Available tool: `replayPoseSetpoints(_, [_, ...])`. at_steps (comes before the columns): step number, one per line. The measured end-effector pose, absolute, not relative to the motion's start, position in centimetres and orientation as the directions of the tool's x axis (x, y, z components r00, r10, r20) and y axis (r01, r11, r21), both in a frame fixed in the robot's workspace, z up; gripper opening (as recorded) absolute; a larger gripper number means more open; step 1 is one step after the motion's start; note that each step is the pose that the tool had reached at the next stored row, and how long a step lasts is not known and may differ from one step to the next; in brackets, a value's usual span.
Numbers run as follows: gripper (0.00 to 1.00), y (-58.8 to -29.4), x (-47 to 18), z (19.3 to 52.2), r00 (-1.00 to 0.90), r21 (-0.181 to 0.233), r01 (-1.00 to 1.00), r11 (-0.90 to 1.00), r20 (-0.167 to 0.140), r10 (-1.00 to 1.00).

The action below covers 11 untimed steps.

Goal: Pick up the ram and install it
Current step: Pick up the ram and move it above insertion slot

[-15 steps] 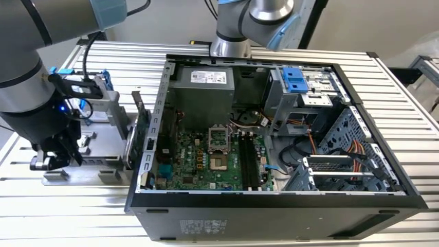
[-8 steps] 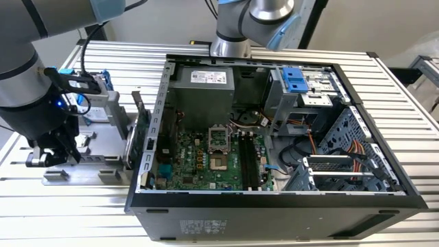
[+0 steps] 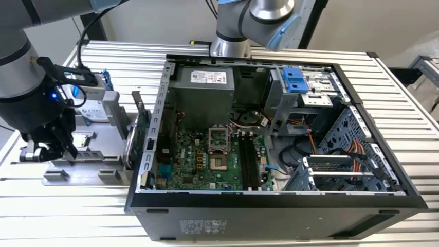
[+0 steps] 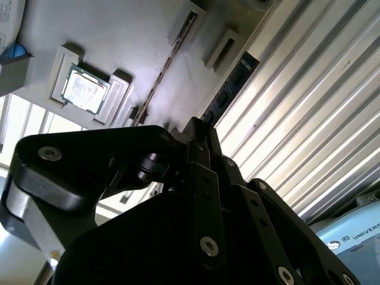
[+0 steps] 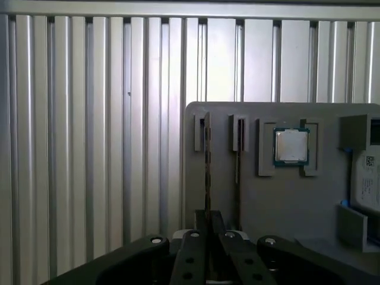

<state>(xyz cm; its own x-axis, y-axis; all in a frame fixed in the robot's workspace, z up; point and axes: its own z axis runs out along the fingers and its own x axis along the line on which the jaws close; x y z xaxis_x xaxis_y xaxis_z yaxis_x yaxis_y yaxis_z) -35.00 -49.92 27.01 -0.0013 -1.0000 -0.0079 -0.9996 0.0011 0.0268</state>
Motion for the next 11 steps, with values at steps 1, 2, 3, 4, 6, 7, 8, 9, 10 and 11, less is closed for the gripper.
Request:
replayPoseSetpoints(1, [0.00, -49.9, -35.0, 27.2, -0.002, 0.027, -1.000, 0.001, -0.008, -1.000])
replayPoseSetpoints(2, [0.00, -49.9, -35.0, 27.5, -0.002, 0.027, -1.000, 0.001, -0.008, -1.000])
replayPoseSetpoints(3, [0.00, -49.9, -35.0, 27.7, -0.002, 0.027, -1.000, 0.001, -0.008, -1.000])
replayPoseSetpoints(4, [0.00, -49.9, -35.0, 27.9, -0.002, 0.027, -1.000, 0.001, -0.008, -1.000])
replayPoseSetpoints(6, [0.00, -49.9, -35.0, 28.2, -0.001, 0.027, -1.000, 0.001, -0.008, -1.000])
replayPoseSetpoints(7, [0.00, -49.9, -35.0, 28.3, -0.001, 0.027, -1.000, 0.001, -0.008, -1.000])
replayPoseSetpoints(8, [0.00, -49.9, -35.0, 28.4, -0.001, 0.027, -1.000, 0.001, -0.008, -1.000])
replayPoseSetpoints(9, [0.00, -49.9, -35.0, 28.5, -0.001, 0.027, -1.000, 0.001, -0.008, -1.000])
replayPoseSetpoints(10, [0.00, -49.9, -35.0, 28.7, -0.001, 0.027, -1.000, 0.001, -0.008, -1.000])
replayPoseSetpoints(11, [0.00, -49.9, -35.0, 28.8, -0.001, 0.027, -1.000, 0.001, -0.008, -1.000])
